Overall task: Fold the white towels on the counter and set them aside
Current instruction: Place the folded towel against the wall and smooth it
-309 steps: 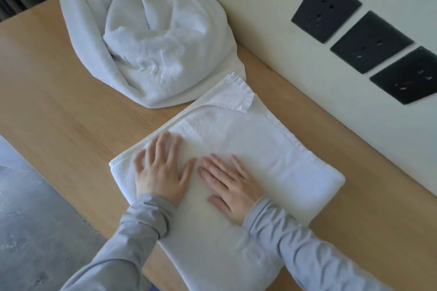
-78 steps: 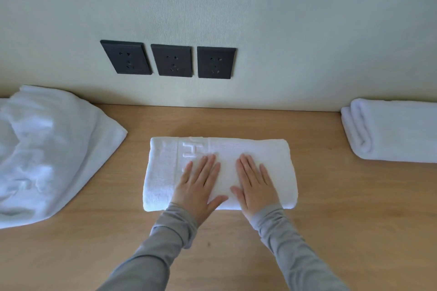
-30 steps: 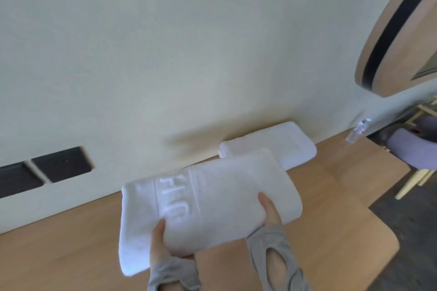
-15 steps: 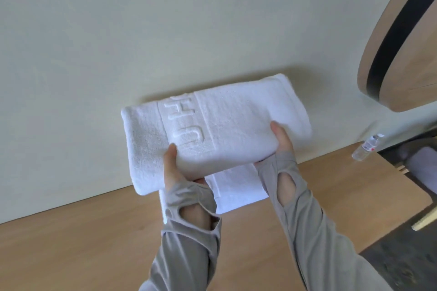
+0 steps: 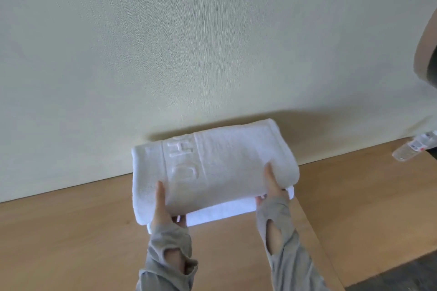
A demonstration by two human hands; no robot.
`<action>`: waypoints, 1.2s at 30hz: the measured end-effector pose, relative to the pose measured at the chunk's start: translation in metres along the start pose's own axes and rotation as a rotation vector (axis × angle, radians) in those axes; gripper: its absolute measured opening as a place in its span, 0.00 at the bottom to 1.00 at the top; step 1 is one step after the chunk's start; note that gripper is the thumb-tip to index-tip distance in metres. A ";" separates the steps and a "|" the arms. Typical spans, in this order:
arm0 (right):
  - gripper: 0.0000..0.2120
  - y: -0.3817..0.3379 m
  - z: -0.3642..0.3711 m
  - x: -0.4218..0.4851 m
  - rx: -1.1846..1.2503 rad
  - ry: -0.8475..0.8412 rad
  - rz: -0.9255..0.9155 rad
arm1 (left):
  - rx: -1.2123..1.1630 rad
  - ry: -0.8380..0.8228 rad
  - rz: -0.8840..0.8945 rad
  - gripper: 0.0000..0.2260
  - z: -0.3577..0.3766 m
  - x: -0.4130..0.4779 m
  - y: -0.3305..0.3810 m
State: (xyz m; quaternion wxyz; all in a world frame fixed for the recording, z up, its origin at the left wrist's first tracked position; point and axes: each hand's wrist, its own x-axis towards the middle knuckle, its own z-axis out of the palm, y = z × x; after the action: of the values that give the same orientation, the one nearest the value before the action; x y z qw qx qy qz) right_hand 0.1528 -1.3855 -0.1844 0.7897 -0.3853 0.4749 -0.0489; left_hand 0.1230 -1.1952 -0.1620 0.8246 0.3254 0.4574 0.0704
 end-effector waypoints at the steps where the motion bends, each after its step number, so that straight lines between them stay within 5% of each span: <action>1: 0.36 -0.005 -0.002 0.002 -0.006 0.018 -0.034 | 0.076 0.027 0.079 0.44 -0.010 0.006 0.003; 4: 0.43 -0.027 -0.012 0.011 -0.195 -0.059 -0.059 | 0.432 0.005 0.305 0.44 -0.039 0.018 0.028; 6: 0.37 -0.041 -0.016 0.019 -0.339 -0.106 -0.063 | 0.606 -0.073 0.228 0.37 -0.037 0.026 0.045; 9: 0.26 -0.058 -0.019 0.024 -0.540 -0.174 -0.172 | 0.809 -0.121 0.154 0.44 -0.025 0.041 0.065; 13: 0.26 -0.068 -0.022 0.031 -0.656 -0.157 -0.256 | 0.917 -0.039 0.295 0.30 -0.017 0.057 0.063; 19: 0.21 -0.045 -0.024 0.026 -0.630 -0.163 -0.357 | 0.975 -0.056 0.303 0.29 -0.020 0.052 0.054; 22: 0.23 -0.044 -0.019 0.019 -0.869 -0.031 -0.697 | 1.185 0.169 0.397 0.27 -0.012 0.044 0.052; 24: 0.24 -0.043 -0.005 0.007 -1.098 0.039 -1.124 | 1.295 0.276 0.839 0.26 -0.001 0.024 0.043; 26: 0.24 -0.035 0.023 -0.005 -1.306 -0.158 -1.339 | 1.621 0.003 1.228 0.28 0.016 0.004 0.027; 28: 0.23 -0.023 0.052 -0.010 -1.565 -0.352 -1.305 | 1.938 -0.302 1.265 0.28 0.031 0.003 0.013; 36: 0.25 -0.005 0.062 0.011 -1.875 -0.357 -1.221 | 2.062 -0.367 1.125 0.29 0.039 0.033 0.007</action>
State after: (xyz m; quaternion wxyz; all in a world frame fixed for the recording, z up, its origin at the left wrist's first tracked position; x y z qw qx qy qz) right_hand 0.2092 -1.3585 -0.1736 0.0903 -0.9939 -0.0627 0.0048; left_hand 0.1749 -1.1945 -0.1668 0.0800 0.9959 -0.0336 -0.0266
